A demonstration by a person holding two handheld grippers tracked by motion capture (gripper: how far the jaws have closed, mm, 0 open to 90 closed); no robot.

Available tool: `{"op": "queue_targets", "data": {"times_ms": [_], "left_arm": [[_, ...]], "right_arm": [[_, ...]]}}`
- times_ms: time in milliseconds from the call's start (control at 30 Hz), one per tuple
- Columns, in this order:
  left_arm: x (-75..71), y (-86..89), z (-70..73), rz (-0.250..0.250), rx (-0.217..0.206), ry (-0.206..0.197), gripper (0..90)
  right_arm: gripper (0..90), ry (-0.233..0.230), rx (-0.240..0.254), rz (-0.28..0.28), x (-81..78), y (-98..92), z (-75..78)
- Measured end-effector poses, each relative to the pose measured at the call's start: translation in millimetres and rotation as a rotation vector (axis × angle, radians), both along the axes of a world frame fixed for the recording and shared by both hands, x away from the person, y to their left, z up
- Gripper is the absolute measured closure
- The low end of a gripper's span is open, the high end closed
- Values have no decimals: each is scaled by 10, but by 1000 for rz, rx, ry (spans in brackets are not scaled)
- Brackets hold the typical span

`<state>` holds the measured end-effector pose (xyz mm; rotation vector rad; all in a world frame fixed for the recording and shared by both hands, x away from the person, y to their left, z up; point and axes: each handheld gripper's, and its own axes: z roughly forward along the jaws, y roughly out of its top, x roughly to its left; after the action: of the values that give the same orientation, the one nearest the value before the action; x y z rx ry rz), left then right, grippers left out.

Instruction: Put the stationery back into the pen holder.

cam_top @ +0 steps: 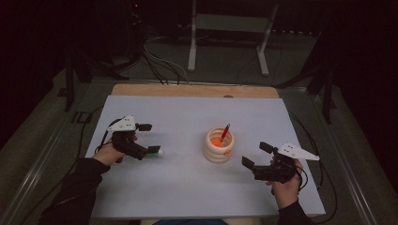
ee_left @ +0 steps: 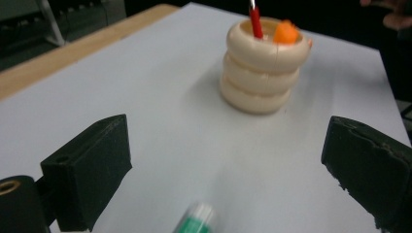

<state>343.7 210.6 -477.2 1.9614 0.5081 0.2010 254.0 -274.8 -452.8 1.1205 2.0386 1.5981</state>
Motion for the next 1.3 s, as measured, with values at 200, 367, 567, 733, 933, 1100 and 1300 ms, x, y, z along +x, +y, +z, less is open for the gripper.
{"op": "queue_targets", "data": {"times_ms": [200, 367, 567, 733, 933, 1100, 1300], "left_arm": [[-6, 138, -104, -25, 29, 5, 58], [1, 240, -181, -36, 59, 12, 63], [17, 332, -284, -66, 98, 65, 66], [38, 404, -363, -104, 105, 64, 76], [53, 454, -421, -149, 156, 38, 82], [70, 477, -446, -149, 182, 66, 83], [106, 491, -528, -163, 234, 41, 192]], "right_arm": [[9, -1, 1, -1, 0, 0, 2], [9, 0, 1, -3, -2, -1, 3], [9, -2, -2, -1, 5, 0, -4], [9, 1, -1, -3, 6, -5, -4], [9, 2, 3, -2, 10, -11, -7], [9, 4, 4, -3, 11, -14, -9], [9, 3, 9, 1, 10, -14, -7]]}}
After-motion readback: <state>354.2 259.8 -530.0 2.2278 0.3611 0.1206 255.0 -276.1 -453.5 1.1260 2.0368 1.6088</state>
